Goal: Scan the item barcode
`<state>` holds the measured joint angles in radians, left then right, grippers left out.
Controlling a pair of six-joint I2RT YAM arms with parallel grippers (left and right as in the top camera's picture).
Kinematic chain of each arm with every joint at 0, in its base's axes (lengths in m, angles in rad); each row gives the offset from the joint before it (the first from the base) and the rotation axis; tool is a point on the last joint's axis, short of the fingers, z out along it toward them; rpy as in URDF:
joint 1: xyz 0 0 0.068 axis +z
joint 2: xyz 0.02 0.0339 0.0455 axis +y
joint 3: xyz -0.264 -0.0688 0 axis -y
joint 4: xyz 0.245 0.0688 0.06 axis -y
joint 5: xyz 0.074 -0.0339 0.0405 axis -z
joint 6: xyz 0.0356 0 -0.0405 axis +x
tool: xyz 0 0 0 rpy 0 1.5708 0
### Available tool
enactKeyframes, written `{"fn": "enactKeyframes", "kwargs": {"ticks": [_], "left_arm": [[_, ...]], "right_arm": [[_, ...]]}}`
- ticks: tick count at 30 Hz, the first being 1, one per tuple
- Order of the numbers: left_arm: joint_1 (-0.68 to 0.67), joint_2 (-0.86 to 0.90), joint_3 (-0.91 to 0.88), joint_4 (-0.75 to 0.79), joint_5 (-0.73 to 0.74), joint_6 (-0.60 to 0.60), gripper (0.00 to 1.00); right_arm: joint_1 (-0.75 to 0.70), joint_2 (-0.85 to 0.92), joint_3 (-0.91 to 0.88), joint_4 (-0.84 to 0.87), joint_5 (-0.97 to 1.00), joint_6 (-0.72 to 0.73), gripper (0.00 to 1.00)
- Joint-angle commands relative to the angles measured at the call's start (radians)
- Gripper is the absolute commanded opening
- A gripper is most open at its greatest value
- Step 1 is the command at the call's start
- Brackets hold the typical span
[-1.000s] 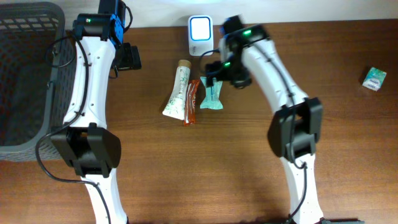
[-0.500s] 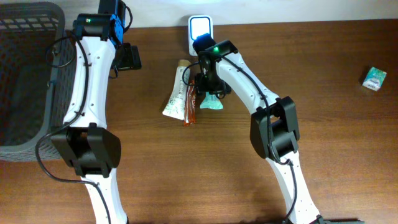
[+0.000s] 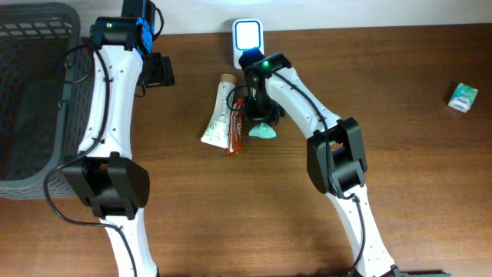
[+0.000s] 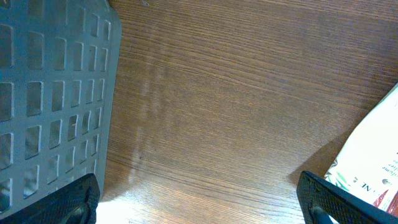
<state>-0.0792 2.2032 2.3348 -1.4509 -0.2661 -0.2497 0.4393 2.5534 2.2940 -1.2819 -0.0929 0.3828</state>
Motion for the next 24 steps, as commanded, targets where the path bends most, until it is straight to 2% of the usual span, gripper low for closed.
{"fn": "enactKeyframes", "kwargs": {"ticks": [1,4,7,8,16,24], "left_arm": [[-0.003,0.007,0.001,0.001,0.000,0.009,0.99],[-0.003,0.007,0.001,0.002,0.000,0.009,0.99],[-0.003,0.007,0.001,0.001,0.000,0.009,0.99],[-0.003,0.007,0.001,0.001,0.000,0.009,0.99],[-0.003,0.007,0.001,0.002,0.000,0.009,0.99],[-0.003,0.007,0.001,0.002,0.000,0.009,0.99]], "right_arm": [[-0.075,-0.045,0.122,-0.117,-0.302,0.000,0.05],[-0.172,-0.045,0.164,-0.242,-0.700,-0.077,0.11],[-0.243,-0.045,0.163,-0.417,-0.953,-0.222,0.07],[-0.252,-0.045,0.159,-0.417,-1.008,-0.255,0.04],[-0.183,-0.045,0.159,-0.417,-1.214,-0.252,0.04],[-0.063,-0.045,0.159,-0.417,-1.241,-0.286,0.04]]}}
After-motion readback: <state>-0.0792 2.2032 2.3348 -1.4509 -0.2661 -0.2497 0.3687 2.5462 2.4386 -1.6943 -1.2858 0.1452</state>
